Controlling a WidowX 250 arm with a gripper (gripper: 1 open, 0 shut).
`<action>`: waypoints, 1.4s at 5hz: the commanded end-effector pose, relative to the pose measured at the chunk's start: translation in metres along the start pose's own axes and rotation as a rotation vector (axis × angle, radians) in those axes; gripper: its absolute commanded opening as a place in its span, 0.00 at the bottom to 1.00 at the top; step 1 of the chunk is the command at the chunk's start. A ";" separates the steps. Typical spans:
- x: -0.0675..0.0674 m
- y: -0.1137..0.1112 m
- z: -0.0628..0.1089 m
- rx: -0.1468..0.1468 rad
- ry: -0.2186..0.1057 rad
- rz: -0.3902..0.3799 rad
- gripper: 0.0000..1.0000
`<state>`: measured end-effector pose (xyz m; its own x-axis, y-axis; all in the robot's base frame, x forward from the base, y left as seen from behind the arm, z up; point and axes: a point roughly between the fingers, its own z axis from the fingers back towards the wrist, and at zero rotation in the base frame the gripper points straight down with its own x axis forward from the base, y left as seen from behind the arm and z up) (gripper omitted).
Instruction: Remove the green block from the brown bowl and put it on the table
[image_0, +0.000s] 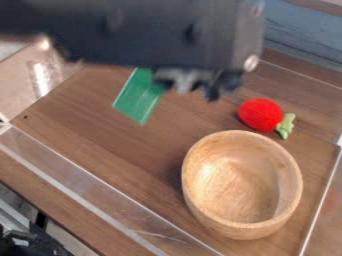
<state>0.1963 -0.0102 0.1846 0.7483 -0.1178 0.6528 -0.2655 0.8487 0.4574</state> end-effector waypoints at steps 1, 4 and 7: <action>-0.007 -0.010 -0.002 -0.010 -0.033 0.014 0.00; 0.016 0.029 -0.020 0.014 -0.034 -0.029 0.00; 0.022 0.035 -0.046 -0.004 0.025 0.020 0.00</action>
<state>0.2266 0.0407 0.1758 0.7808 -0.0969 0.6173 -0.2573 0.8504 0.4590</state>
